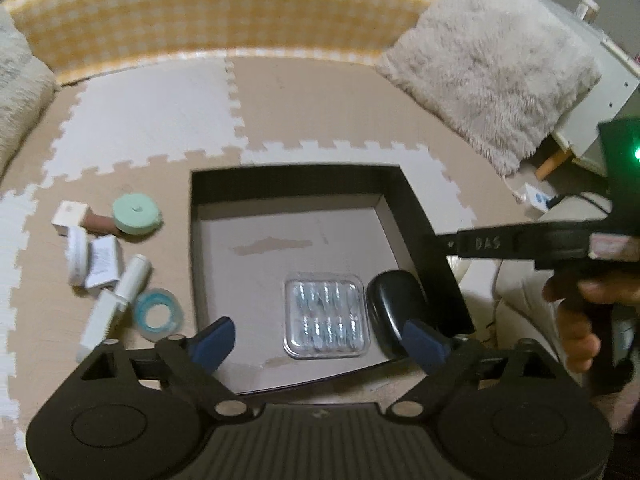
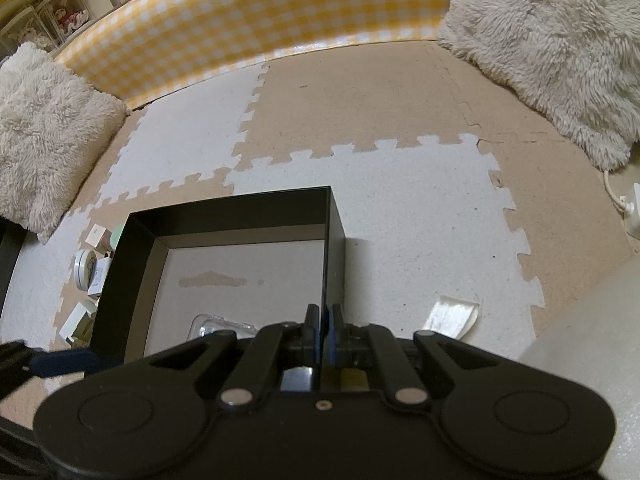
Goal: Organize rigid objects
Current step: 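Move the left gripper back to the white tool and close on it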
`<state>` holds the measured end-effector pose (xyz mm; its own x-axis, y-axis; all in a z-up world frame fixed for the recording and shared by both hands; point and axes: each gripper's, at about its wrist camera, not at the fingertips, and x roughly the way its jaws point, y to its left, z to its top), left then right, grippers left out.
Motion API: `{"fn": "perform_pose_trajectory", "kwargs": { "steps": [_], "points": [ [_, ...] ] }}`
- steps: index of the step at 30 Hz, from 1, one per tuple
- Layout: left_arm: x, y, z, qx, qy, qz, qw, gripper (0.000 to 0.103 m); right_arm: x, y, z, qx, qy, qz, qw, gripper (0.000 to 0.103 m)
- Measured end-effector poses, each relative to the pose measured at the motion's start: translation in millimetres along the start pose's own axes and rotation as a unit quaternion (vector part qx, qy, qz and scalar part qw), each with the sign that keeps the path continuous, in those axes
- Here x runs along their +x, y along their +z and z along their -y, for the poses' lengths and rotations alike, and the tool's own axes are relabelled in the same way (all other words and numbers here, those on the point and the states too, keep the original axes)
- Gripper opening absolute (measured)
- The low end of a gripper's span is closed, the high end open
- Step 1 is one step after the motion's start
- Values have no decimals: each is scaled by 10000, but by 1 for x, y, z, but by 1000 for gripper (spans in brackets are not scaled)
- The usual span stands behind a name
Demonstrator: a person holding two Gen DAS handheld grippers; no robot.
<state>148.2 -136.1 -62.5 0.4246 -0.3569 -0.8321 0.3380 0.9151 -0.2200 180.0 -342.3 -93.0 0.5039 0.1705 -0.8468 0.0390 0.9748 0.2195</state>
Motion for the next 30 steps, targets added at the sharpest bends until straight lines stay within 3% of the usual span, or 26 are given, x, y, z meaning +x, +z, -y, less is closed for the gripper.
{"fn": "perform_pose_trajectory", "kwargs": {
  "steps": [4,13,19,26,29,30],
  "points": [
    [-18,1,-8,-171,8,188,9997,103,0,0,0,-12,-8,3,10000,5],
    [-45,11,-36,-436,129,449,9980,103,0,0,0,-14,-9,7,10000,5],
    [-55,14,-71,-560,531,572,9954,103,0,0,-1,-15,-10,9,10000,5],
    [-53,6,-107,-490,933,424,9935,103,0,-1,-1,-38,-27,10,10000,5],
    [-47,2,-110,-240,1001,337,9941,97,0,0,-1,-42,-31,10,10000,5],
    [-42,1,-110,-132,1034,265,9942,89,0,-1,-1,-44,-31,11,10000,5]
  ]
}}
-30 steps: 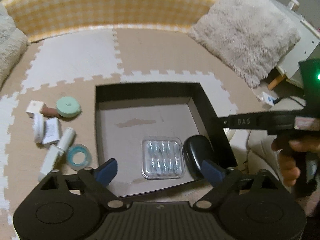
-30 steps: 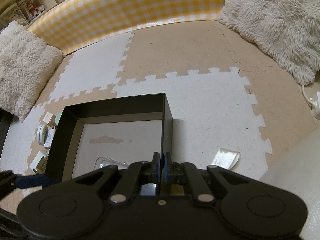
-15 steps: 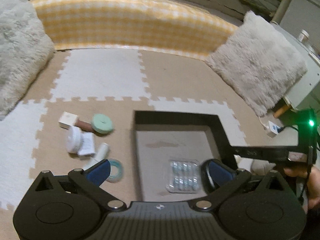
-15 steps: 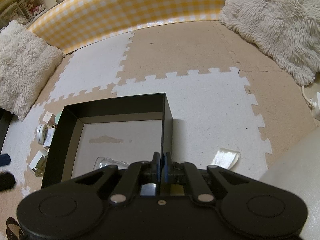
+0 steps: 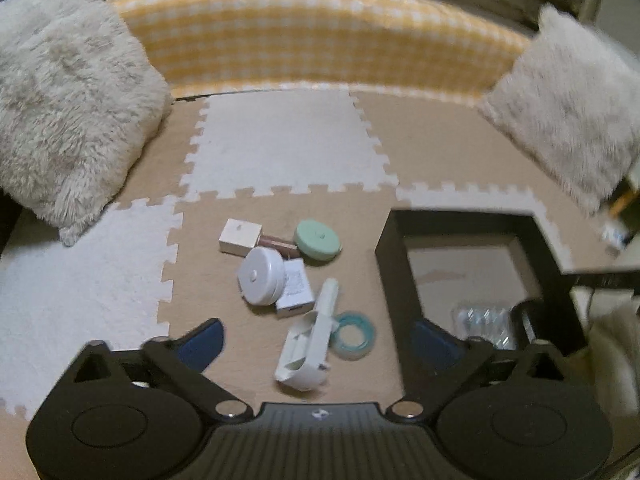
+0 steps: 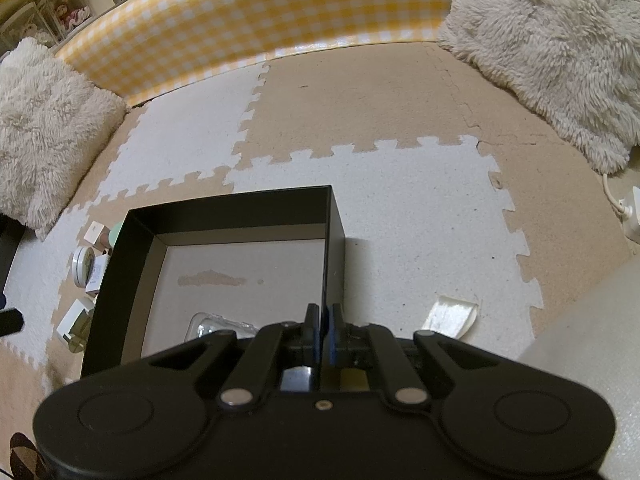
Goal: Organize rigid objects
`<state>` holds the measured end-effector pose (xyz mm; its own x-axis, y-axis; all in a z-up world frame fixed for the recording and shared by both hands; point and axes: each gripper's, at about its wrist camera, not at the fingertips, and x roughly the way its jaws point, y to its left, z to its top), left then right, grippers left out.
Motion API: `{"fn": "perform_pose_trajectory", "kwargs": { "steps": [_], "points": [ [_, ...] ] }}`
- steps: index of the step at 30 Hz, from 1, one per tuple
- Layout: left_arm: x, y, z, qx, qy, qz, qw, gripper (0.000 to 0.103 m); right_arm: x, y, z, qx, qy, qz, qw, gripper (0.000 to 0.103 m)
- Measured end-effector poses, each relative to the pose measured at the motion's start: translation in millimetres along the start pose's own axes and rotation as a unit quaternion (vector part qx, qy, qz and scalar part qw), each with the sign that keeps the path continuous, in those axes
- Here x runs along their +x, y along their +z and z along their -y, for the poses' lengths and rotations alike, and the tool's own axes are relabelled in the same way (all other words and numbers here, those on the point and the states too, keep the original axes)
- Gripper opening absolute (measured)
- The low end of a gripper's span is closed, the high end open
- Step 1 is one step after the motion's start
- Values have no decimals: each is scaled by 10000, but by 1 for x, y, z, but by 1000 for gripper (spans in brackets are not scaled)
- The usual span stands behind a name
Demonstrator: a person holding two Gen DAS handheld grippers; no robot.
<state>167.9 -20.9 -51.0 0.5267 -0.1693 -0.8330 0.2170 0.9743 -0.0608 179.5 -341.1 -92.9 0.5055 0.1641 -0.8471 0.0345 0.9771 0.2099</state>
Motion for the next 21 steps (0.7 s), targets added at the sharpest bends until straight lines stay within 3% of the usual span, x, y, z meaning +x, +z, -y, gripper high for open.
{"fn": "perform_pose_trajectory", "kwargs": {
  "steps": [4,12,14,16,21],
  "points": [
    [19,-6,8,254,-206,-245,9992,67,0,0,0,-5,-4,3,10000,5],
    [51,-7,6,401,51,-415,9983,50,1,0,0,-21,-17,2,10000,5],
    [58,-8,-2,271,29,-548,9981,41,1,0,0,-25,-20,-1,10000,5],
    [62,-9,-11,-10,-154,-675,9976,23,1,-1,0,-37,-29,-9,10000,5],
    [53,-14,-30,-708,-642,-700,9929,16,1,-1,-1,-37,-30,-9,10000,5]
  ]
}}
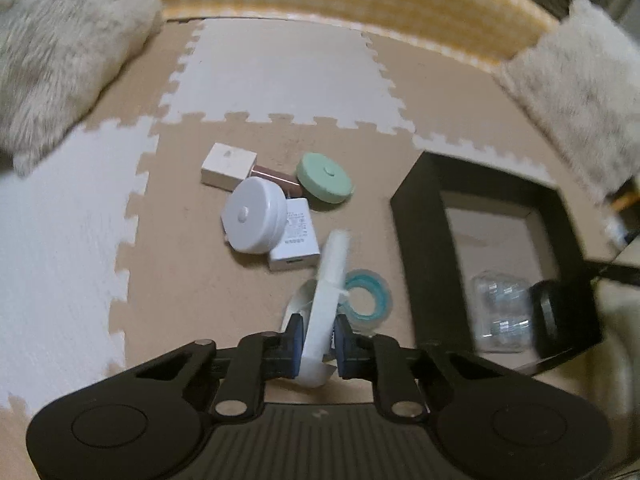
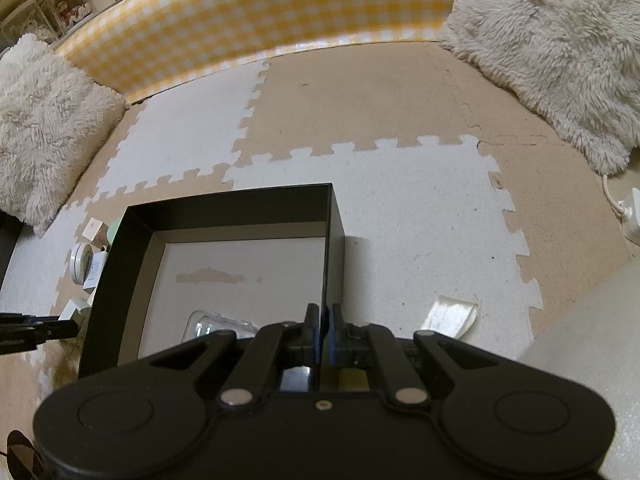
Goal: Organize rigid objects
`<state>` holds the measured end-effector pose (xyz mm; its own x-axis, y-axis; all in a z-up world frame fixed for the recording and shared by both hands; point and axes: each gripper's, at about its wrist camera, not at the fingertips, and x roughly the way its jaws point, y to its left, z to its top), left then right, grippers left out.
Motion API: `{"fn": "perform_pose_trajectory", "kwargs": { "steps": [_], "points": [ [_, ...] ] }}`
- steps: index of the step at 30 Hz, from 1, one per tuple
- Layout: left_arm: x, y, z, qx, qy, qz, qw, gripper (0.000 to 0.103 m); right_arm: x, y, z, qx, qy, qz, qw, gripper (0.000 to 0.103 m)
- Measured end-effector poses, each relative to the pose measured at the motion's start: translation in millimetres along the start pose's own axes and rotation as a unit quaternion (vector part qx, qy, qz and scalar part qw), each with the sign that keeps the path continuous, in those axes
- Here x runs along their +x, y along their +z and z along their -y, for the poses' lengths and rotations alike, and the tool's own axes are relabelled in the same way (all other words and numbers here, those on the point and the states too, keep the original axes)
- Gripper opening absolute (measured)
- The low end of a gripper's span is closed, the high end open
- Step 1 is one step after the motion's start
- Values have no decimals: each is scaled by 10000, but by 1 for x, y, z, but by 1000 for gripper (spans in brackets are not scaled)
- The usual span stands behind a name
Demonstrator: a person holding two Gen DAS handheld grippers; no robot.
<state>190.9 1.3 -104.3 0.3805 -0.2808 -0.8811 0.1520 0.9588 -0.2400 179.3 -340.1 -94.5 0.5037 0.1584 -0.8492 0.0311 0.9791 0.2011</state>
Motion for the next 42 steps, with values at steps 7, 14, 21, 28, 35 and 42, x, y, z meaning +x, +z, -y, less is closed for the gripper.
{"fn": "perform_pose_trajectory", "kwargs": {
  "steps": [7,14,21,28,35,42],
  "points": [
    [-11,-11,-19,-226,483,-56,9986,23,1,-1,-1,-25,-23,-13,10000,5],
    [-7,-8,-26,219,1446,123,9892,53,1,-2,-1,-20,-12,-15,10000,5],
    [7,-12,5,1966,1602,351,9667,71,1,-2,-1,-25,-15,-14,10000,5],
    [28,-18,11,2729,1324,98,9529,76,1,-2,-1,-21,-9,-12,10000,6],
    [32,-4,-4,2720,1044,394,9558,87,1,-2,-1,-23,-10,-12,10000,6],
    [37,0,-16,2275,610,101,9718,85,1,-2,-1,-22,-9,-10,10000,6]
  ]
}}
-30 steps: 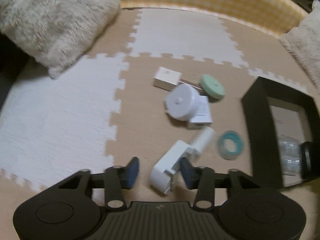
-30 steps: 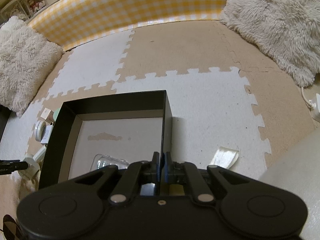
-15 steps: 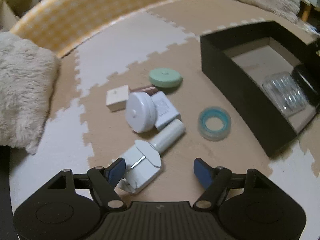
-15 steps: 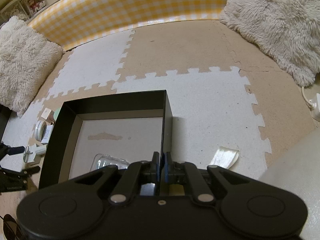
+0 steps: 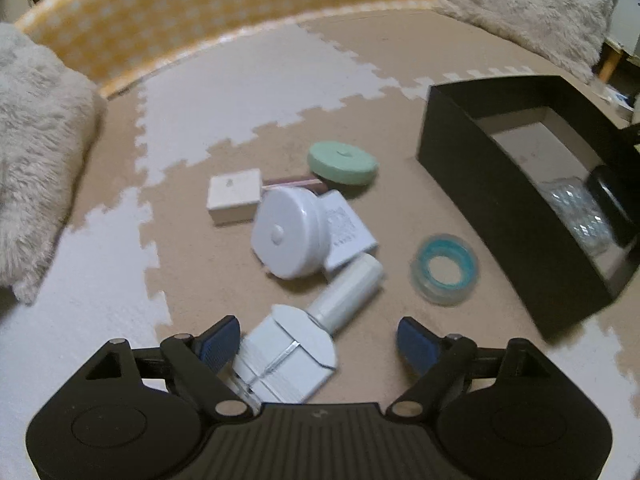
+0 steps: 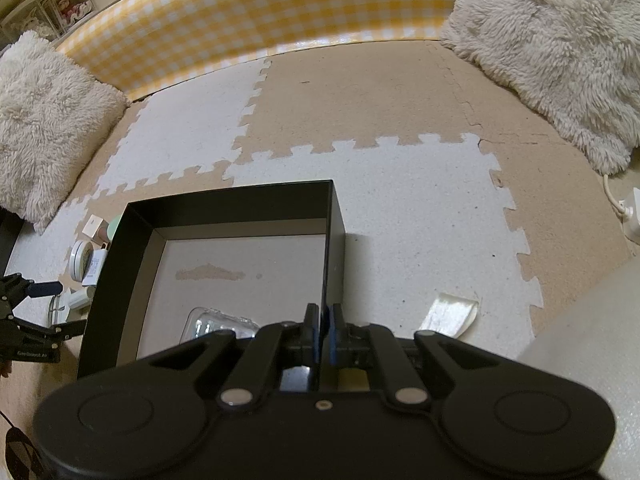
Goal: Organize rigid objects
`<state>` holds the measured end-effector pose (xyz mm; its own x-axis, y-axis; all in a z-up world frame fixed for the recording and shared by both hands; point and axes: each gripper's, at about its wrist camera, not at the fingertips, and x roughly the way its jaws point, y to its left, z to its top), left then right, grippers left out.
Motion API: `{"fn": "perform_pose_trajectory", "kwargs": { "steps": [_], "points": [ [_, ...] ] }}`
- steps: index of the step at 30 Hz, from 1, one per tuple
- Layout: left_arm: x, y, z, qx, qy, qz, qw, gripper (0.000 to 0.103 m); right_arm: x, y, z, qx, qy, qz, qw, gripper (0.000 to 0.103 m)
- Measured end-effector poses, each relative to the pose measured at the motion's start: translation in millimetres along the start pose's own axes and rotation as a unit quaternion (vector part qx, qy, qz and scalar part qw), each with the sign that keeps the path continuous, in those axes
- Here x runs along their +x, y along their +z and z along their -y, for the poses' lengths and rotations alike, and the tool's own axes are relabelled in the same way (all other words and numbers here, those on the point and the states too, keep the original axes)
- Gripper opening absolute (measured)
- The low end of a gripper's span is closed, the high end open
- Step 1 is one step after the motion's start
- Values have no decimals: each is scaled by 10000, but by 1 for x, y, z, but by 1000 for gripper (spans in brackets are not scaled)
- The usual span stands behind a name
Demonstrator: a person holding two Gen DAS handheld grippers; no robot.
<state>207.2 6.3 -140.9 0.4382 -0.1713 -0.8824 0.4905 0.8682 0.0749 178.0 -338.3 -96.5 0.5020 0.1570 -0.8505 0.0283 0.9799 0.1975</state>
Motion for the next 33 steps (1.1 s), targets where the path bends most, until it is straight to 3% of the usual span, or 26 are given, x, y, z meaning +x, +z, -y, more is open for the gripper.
{"fn": "perform_pose_trajectory", "kwargs": {
  "steps": [4,7,14,19,27,33],
  "points": [
    [-9,-1,4,-107,-301,-311,9990,80,0,0,0,-3,-2,-1,10000,6],
    [-13,-5,10,168,-233,-448,9986,76,0,0,-1,-9,-3,-7,10000,6],
    [-8,-2,-3,271,234,-124,9993,78,-1,-2,-2,-26,-2,-16,10000,6],
    [5,-1,-14,181,98,-177,9996,78,-1,-2,-2,-28,1,-16,10000,6],
    [1,-7,-7,207,-212,-801,9963,76,0,-3,-1,-19,14,-19,10000,6],
    [-4,-9,-7,126,-160,-965,9951,60,0,-2,-1,-18,17,-20,10000,6]
  ]
}}
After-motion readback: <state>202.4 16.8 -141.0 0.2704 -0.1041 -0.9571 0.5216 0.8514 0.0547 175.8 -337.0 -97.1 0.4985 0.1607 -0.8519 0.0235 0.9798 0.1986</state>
